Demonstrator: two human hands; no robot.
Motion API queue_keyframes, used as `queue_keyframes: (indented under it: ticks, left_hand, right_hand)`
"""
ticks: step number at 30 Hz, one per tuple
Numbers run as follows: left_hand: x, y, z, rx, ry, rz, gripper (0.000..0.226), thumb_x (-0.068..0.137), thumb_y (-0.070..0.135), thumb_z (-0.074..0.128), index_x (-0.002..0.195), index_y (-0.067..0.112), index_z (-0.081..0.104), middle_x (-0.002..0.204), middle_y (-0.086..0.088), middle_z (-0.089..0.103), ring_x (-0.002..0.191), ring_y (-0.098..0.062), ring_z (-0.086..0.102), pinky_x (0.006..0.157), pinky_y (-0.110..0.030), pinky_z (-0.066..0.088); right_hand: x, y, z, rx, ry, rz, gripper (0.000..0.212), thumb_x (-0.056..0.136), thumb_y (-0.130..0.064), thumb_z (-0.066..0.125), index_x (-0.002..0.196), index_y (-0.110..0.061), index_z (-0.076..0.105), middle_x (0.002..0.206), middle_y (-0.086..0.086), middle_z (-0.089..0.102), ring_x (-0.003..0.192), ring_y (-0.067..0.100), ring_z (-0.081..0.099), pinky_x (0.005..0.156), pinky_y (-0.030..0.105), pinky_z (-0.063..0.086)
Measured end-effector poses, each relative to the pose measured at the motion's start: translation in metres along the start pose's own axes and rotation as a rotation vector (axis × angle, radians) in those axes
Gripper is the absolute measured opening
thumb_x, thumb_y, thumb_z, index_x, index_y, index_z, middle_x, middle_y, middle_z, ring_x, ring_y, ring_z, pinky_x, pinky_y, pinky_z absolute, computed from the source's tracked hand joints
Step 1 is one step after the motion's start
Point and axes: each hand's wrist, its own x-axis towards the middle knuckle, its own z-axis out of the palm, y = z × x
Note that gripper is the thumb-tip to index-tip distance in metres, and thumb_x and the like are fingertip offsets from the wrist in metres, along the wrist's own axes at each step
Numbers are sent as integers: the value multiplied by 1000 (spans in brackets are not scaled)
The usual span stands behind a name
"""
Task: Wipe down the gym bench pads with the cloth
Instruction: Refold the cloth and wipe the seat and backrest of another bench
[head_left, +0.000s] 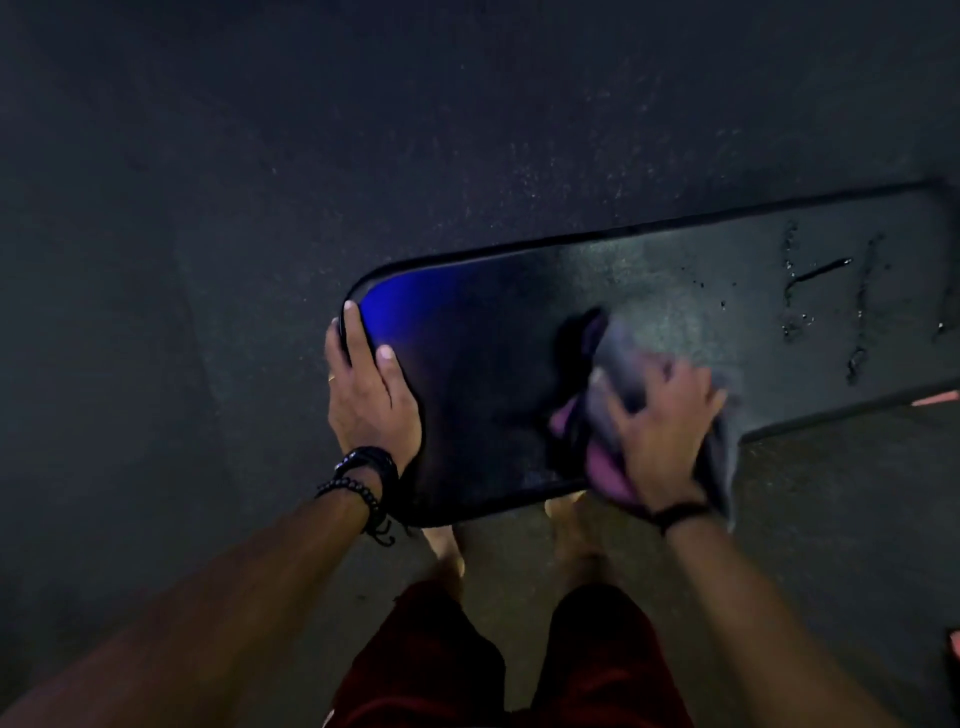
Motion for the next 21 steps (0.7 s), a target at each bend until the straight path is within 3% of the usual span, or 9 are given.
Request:
queue_keyframes:
  ticks: [2, 4, 9, 11, 15, 18, 21]
  left_hand:
    - [3, 1, 1, 11, -2, -14, 57, 101, 39, 23, 155, 24, 20, 158, -8, 24, 128, -33, 46, 94, -49, 45]
    - [-2, 0, 1, -1, -13, -31, 57, 101, 39, 24, 155, 24, 20, 158, -8, 24, 127, -33, 47, 93, -49, 45]
    - [0, -3, -1, -46, -23, -21, 53, 103, 35, 29, 154, 24, 22, 158, -9, 25, 127, -37, 45, 90, -53, 45]
    - [-1, -6, -1, -61, -47, -17, 52, 104, 33, 31, 154, 25, 21, 158, -8, 24, 130, -37, 43, 93, -53, 43]
    - [-5, -6, -2, -85, -58, 0, 53, 104, 35, 31, 154, 26, 20, 159, -8, 23, 127, -40, 45, 96, -53, 41]
    - [1, -6, 0, -96, -80, 37, 55, 103, 37, 28, 155, 24, 19, 159, -10, 22, 127, -40, 45, 99, -50, 40]
    - [3, -12, -2, -39, -107, 76, 60, 100, 40, 25, 155, 18, 18, 161, -16, 18, 137, -40, 34, 108, -53, 31]
  right_hand:
    - [56, -2, 5, 12, 96, 320, 49, 92, -57, 48, 114, -15, 60, 109, 17, 55, 107, 36, 48, 92, 49, 31]
    - [78, -33, 12, 23, 130, 441, 47, 91, -55, 48, 115, -16, 61, 111, 17, 56, 110, 36, 48, 94, 49, 31]
    - [-41, -134, 17, 72, 36, 39, 33, 91, -49, 52, 116, -28, 55, 106, 3, 51, 100, 24, 45, 84, 41, 32]
    - [-92, -131, 19, 115, -7, 47, 35, 91, -51, 54, 119, -30, 55, 106, -2, 51, 98, 20, 44, 83, 36, 30]
    - [-85, -70, 17, 62, 111, 351, 38, 96, -57, 48, 116, -26, 56, 106, 1, 49, 99, 23, 44, 86, 38, 26]
    - [-11, -29, 10, 20, 182, 648, 49, 97, -56, 43, 121, -15, 56, 116, 14, 52, 114, 33, 44, 99, 53, 28]
    - [14, -20, 8, 87, 193, 861, 57, 94, -61, 41, 126, -16, 53, 124, 18, 50, 121, 38, 41, 104, 60, 27]
